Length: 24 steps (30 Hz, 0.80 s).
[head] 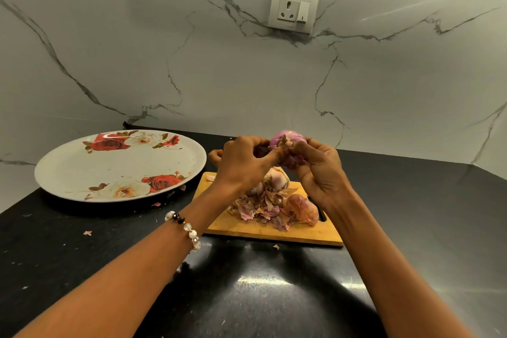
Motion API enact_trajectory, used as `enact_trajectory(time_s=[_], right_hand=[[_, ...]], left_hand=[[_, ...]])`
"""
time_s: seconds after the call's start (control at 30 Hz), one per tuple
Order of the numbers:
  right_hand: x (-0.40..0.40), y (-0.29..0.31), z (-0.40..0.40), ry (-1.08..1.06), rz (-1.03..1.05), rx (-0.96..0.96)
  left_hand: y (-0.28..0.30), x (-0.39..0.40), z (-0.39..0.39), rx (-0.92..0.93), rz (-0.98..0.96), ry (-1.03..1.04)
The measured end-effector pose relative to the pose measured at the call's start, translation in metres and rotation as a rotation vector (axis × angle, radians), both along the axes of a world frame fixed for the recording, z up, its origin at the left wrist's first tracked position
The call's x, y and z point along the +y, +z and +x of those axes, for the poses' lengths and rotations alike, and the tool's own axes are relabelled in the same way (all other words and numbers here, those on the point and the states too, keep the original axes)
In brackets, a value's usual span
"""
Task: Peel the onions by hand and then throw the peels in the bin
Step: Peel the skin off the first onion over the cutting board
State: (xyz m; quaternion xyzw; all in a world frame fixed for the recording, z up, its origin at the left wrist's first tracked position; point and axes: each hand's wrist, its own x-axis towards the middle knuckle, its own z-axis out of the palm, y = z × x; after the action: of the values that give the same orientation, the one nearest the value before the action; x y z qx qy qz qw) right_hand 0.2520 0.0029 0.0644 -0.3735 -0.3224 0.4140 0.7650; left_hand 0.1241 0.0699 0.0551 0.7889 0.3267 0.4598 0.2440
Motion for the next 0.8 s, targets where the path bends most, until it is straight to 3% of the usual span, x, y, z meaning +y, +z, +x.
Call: enact_trajectory(time_s=[0.23, 0.47, 0.8], right_hand=[[-0.002, 0.0, 0.004, 0.065, 0.009, -0.111], [-0.005, -0.001, 0.004, 0.005, 0.033, -0.317], [0.0, -0.008, 0.004, -0.053, 0.071, -0.444]], left_hand=[[0.006, -0.004, -0.009, -0.076, -0.202, -0.159], [0.009, -0.007, -0.009, -0.05, -0.157, -0.165], [0.01, -0.012, -0.009, -0.035, -0.106, -0.088]])
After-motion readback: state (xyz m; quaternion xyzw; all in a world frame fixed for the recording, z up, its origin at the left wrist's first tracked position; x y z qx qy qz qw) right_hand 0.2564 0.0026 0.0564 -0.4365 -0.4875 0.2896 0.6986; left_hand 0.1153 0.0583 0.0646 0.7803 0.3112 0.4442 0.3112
